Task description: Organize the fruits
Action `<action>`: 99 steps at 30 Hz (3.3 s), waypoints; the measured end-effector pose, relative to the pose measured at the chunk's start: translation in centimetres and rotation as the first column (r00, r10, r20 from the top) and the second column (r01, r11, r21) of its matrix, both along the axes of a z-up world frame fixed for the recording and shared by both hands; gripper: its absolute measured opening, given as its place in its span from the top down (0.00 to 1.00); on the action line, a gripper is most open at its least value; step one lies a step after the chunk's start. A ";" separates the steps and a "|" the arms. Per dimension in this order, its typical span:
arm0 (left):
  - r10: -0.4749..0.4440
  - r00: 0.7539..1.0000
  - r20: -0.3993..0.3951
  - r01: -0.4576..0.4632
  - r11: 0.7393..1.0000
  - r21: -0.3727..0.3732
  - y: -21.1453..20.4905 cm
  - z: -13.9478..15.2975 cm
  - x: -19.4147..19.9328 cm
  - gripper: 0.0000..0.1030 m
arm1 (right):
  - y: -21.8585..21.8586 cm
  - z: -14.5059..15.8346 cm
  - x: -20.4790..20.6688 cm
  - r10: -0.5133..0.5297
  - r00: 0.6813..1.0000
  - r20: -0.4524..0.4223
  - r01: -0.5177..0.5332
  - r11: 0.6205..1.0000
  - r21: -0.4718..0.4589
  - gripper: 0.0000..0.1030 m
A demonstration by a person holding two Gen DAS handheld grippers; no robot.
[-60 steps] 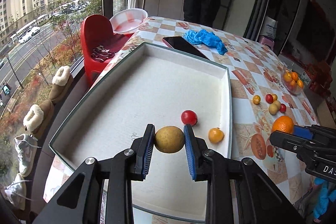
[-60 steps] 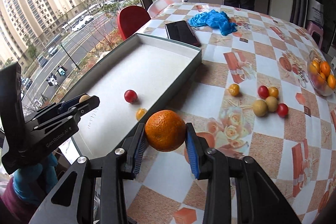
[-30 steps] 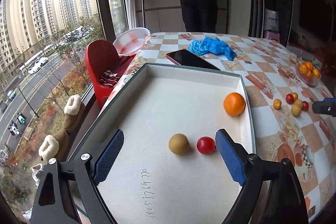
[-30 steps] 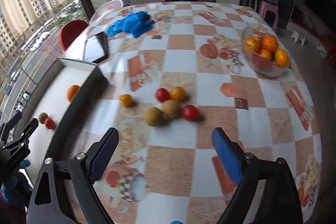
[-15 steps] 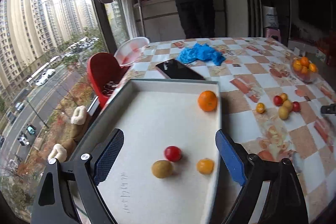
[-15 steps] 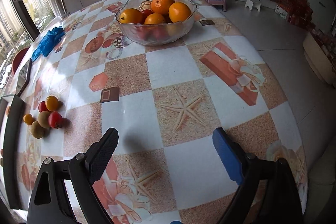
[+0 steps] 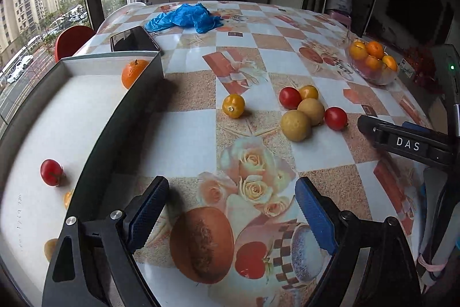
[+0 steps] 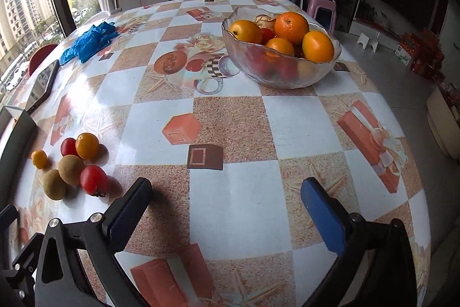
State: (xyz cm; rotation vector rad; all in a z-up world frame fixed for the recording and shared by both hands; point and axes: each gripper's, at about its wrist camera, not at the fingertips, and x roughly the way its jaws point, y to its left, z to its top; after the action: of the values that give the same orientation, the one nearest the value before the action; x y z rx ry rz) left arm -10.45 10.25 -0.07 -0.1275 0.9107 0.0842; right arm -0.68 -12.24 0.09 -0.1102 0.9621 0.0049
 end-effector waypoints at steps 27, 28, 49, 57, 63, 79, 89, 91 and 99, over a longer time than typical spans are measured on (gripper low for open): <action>0.005 0.999 -0.040 -0.004 0.999 0.047 -0.4 -0.5 0.8 0.00 | 0.1 0.0 0.0 0.001 1.000 -0.001 -0.001 1.000 -0.001 0.00; 0.005 0.999 -0.041 -0.003 0.999 0.048 -0.4 -0.5 0.8 0.00 | 0.1 0.0 0.0 0.001 1.000 -0.001 -0.001 1.000 -0.001 0.00; 0.005 0.999 -0.041 -0.004 0.999 0.048 -0.5 -0.5 0.8 0.00 | 0.1 0.0 0.0 0.002 1.000 -0.002 -0.002 1.000 -0.001 0.00; 0.006 0.999 -0.041 -0.004 0.999 0.048 -0.5 -0.5 0.8 0.00 | 0.0 0.1 0.0 0.002 1.000 -0.002 -0.002 1.000 -0.001 0.00; 0.006 0.999 -0.041 -0.004 0.999 0.048 -0.5 -0.5 0.9 0.00 | 0.0 0.1 0.0 0.002 1.000 -0.002 -0.002 1.000 -0.001 0.00; -0.104 0.994 0.026 0.101 0.990 0.093 -0.2 3.2 2.6 0.00 | -0.6 1.6 -2.8 0.164 0.986 -0.012 -0.163 0.985 0.061 0.00; -0.189 0.979 -0.073 0.197 0.973 0.121 0.2 1.7 8.2 0.18 | 4.2 1.3 -3.0 0.395 0.918 -0.021 -0.395 0.919 0.000 0.13; -0.199 0.975 -0.103 0.210 0.972 0.102 0.3 0.9 8.7 0.28 | 5.0 0.7 -2.2 0.418 0.908 -0.037 -0.418 0.908 0.005 0.22; -0.235 0.968 -0.085 0.241 0.968 0.067 -0.3 0.6 8.8 0.60 | 6.4 0.5 0.5 0.441 0.897 -0.019 -0.441 0.897 0.038 0.80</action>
State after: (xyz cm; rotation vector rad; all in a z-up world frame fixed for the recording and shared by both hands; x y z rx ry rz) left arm -1.62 9.99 0.52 0.0580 0.9922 -0.0995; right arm -0.20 -5.83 0.56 -0.2980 0.9462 0.4435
